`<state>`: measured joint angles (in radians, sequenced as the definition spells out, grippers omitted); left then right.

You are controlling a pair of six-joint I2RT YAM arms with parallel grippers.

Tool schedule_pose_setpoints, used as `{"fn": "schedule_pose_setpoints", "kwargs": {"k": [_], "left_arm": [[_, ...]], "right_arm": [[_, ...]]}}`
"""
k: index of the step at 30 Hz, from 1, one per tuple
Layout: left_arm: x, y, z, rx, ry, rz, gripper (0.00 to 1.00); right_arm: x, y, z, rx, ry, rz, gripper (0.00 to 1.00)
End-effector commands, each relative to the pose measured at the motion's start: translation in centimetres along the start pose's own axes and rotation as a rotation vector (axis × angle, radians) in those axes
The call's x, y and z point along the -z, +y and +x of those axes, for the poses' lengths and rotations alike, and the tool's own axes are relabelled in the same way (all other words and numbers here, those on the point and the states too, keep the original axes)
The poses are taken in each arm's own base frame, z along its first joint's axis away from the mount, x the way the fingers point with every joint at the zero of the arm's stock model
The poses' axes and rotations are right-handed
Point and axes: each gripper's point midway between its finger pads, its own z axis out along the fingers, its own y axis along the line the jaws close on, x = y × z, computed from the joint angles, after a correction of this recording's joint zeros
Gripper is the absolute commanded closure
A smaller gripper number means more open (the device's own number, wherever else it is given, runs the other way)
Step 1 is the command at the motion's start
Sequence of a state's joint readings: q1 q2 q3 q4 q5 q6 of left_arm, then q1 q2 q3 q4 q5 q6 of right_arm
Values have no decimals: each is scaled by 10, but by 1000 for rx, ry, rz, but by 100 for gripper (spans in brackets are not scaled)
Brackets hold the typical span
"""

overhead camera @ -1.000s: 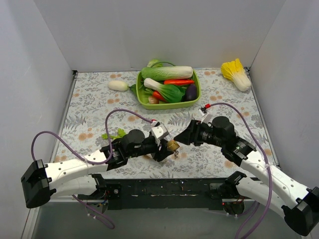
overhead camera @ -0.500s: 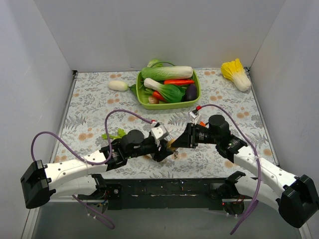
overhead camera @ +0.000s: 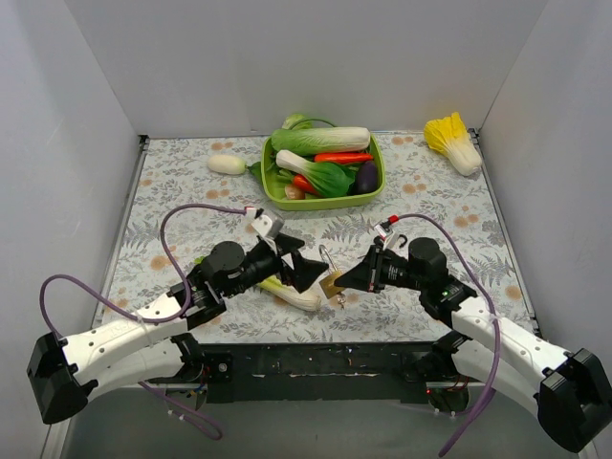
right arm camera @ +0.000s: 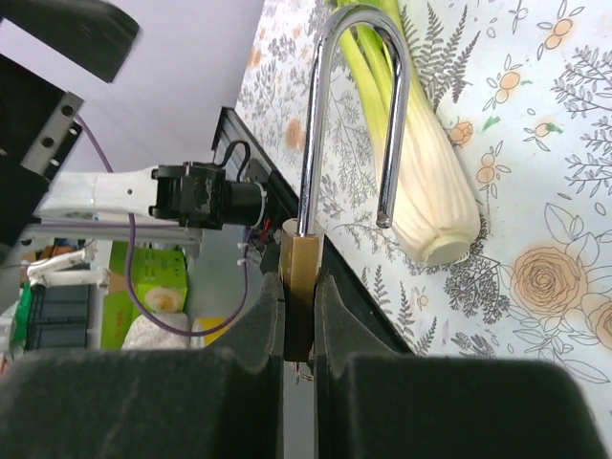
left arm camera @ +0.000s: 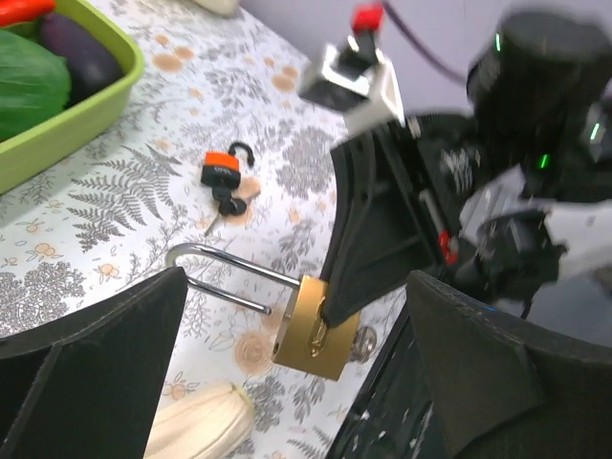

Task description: Unlock with the key

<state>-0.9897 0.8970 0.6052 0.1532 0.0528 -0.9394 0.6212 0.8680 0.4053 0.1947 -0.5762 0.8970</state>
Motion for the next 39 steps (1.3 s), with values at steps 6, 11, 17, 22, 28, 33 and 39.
{"fn": "schedule_pose_setpoints", "kwargs": {"k": [6, 11, 17, 22, 28, 33, 39], "left_arm": [[10, 5, -32, 554, -154, -52, 2], [-1, 2, -18, 632, -68, -56, 2], [-15, -11, 4, 652, 22, 29, 2], [-20, -20, 8, 634, 64, 82, 8], [-13, -27, 8, 634, 52, 133, 36], [-14, -31, 12, 630, 66, 157, 66], [-13, -31, 11, 594, 69, 165, 95]], "right_arm": [[17, 60, -44, 185, -304, -308, 99], [25, 77, -53, 262, -353, -354, 99], [28, 84, -61, 288, -397, -370, 99], [30, 87, -62, 277, -413, -394, 99], [30, 84, -64, 256, -428, -382, 99], [28, 81, -63, 241, -417, -379, 99], [26, 79, -59, 236, -399, -378, 99]]}}
